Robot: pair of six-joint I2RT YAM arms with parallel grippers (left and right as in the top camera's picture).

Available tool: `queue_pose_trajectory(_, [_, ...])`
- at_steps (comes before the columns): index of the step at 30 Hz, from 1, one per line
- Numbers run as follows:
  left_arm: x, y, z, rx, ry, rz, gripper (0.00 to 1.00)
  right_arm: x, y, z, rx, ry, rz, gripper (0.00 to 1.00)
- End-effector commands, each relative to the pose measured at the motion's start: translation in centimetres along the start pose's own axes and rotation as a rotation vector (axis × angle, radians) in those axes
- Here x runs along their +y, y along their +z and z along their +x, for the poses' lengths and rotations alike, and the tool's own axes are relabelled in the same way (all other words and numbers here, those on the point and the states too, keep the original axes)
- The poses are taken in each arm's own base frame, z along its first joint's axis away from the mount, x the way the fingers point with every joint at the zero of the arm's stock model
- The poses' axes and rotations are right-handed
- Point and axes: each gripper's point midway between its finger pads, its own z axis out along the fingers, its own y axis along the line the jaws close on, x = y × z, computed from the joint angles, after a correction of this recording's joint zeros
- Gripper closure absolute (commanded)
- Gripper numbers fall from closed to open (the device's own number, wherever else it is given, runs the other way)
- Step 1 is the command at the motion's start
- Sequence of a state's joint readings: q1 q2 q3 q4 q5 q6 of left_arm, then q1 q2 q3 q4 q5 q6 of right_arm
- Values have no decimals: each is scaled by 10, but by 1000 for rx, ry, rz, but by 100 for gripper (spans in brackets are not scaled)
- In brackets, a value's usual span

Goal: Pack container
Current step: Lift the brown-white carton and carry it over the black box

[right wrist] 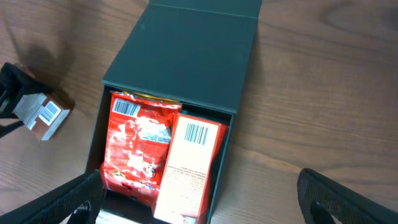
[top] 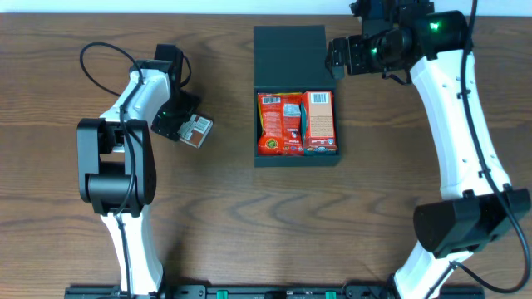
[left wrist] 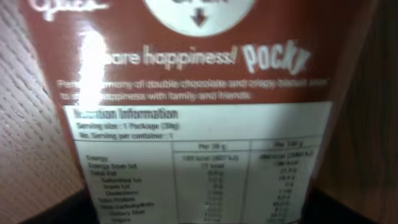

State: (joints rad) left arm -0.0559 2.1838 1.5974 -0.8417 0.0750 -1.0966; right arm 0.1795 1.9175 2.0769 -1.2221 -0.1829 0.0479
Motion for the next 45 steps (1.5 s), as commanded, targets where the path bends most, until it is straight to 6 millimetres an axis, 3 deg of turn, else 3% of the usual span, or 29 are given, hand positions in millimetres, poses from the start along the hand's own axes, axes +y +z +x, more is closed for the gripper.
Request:
queue_pose_trajectory(1, [4, 9, -1, 5, 40, -20, 31, -5, 0, 0, 1, 4, 7, 1])
queue_pose_trajectory(6, [6, 6, -1, 9, 86, -29, 42, -8, 0, -1, -1, -30, 11, 1])
queue_pose_trajectory(10, [-4, -7, -4, 1, 140, -13, 46, -28, -3, -3, -12, -1, 47, 1])
queue_pose_trajectory(15, [-37, -54, -7, -37, 256, 53, 48, -66, -11, -4, -26, 72, 88, 1])
queue_pose_trajectory(18, [-61, -87, 2, -73, 350, 117, 49, -84, -16, -3, -31, 107, 108, 1])
queue_pose_trajectory(22, [-93, -123, 31, -111, 483, 198, 49, -106, -21, -1, -36, 150, 131, 1])
queue_pose_trajectory(25, [-116, -142, 72, -136, 627, 260, 47, -126, -27, 2, -43, 189, 152, 1])
queue_pose_trajectory(27, [-122, -143, 100, -131, 700, 269, 47, -139, -31, 5, -46, 220, 166, 1])
queue_pose_trajectory(34, [-116, -140, 176, -107, 925, 240, 47, -173, -42, 18, -35, 299, 203, 1])
queue_pose_trajectory(41, [-108, -135, 215, -191, 1055, 175, 40, -184, -46, 21, -40, 322, 215, 1])
queue_pose_trajectory(45, [-101, -118, 217, -182, 1051, 139, 37, -183, -46, 21, -40, 322, 211, 1])
